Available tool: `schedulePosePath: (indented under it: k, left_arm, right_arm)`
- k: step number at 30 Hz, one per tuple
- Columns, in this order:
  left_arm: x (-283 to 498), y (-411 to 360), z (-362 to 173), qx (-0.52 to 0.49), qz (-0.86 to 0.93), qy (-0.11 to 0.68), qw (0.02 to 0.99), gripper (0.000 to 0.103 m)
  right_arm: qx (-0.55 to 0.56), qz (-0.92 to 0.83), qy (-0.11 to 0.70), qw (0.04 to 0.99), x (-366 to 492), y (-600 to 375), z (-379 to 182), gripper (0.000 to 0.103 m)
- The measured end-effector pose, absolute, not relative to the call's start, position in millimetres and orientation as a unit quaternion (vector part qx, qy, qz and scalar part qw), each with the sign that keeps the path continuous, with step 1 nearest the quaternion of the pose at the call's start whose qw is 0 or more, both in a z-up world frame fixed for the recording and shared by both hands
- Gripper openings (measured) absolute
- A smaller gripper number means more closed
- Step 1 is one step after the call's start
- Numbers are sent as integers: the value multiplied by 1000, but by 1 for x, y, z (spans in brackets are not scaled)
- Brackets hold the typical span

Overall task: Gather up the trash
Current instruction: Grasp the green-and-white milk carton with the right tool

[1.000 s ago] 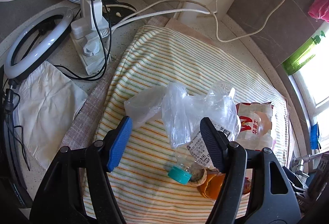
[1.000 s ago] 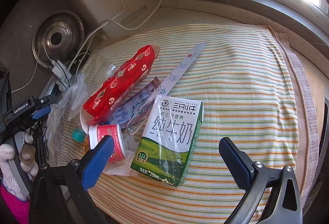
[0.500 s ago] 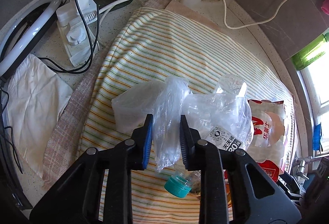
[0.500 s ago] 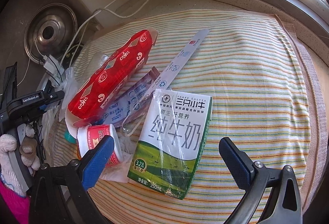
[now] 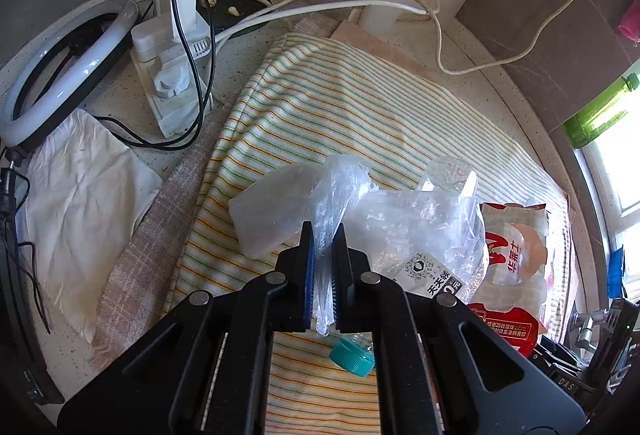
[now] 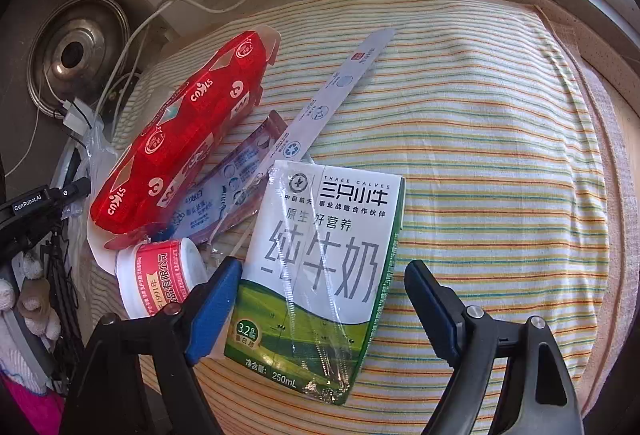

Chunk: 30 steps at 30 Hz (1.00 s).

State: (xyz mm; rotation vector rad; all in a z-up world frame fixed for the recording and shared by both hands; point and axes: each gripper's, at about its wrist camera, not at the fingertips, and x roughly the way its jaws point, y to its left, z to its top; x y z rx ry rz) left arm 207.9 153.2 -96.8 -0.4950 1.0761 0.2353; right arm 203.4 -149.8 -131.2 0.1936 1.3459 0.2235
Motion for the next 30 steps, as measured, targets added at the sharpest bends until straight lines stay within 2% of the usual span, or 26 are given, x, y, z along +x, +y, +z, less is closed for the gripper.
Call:
schedulePosePath:
  k: [15,30]
  left_arm:
    - [169,157,-57,-237,126,463,845,4]
    - [96,138,-36,-257,153,425,854,4]
  right_arm:
    - [120,116,593,788,181,-187,-105,76]
    - [107,173,554,807,156,-212,-66,75]
